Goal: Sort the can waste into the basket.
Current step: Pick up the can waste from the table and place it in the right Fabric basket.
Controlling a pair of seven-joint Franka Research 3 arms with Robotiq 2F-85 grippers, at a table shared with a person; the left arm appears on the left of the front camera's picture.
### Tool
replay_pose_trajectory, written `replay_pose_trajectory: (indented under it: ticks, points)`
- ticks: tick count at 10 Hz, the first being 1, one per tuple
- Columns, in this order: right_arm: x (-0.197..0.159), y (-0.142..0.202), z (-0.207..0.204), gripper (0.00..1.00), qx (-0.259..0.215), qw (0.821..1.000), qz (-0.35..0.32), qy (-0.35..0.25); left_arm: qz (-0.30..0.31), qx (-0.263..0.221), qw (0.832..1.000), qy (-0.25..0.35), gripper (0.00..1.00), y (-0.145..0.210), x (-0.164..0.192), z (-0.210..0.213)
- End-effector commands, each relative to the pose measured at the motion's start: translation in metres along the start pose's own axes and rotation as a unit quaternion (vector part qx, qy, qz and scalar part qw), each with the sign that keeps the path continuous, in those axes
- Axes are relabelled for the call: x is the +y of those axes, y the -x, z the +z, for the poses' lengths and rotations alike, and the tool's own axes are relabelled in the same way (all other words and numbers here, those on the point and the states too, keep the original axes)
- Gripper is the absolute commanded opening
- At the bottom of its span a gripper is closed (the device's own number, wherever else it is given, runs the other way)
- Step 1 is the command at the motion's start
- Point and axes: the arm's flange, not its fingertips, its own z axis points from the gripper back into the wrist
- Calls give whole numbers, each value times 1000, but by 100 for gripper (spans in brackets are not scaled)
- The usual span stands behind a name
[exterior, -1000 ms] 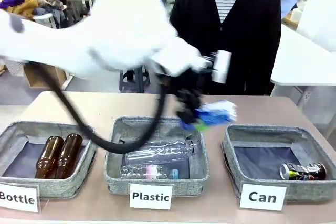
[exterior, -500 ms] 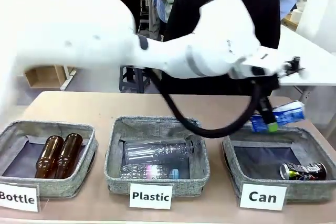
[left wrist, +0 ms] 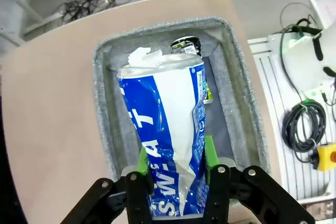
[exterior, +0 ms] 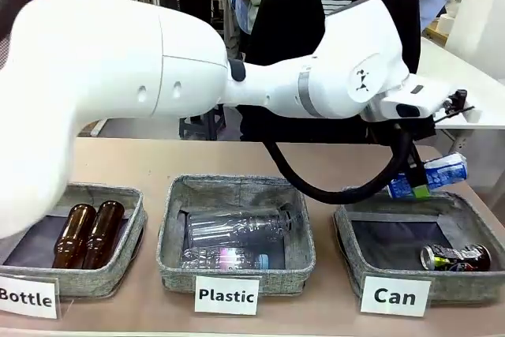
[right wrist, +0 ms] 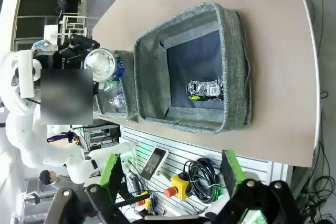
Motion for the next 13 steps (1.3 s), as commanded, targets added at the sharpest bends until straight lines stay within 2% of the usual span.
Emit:
replay_pose_trajectory:
  ticks: [1, 2, 3, 6, 10, 11, 13]
  points:
    - [3, 0, 0, 100, 0, 1000, -12, 2, -9, -10, 1000, 10, 44, 8, -12, 7]
    - [3, 0, 0, 100, 0, 1000, -12, 2, 0, 0, 1000, 0, 44, 0, 0, 0]
    - [3, 0, 0, 100, 0, 1000, -12, 2, -7, 17, 1000, 1, 100, 4, -2, -1]
    - [3, 0, 0, 100, 0, 1000, -12, 2, -16, 1, 1000, 2, 100, 17, -17, 4]
    - [3, 0, 0, 100, 0, 1000, -12, 2, -9, -39, 999, -9, 100, 55, -44, 26]
    - [0, 0, 0, 100, 0, 1000, -1, 0, 24, -44, 999, -16, 100, 71, -46, 43]
    - [50, -24, -60, 100, 16, 999, -7, -33, 118, -61, 991, -13, 100, 121, -43, 106]
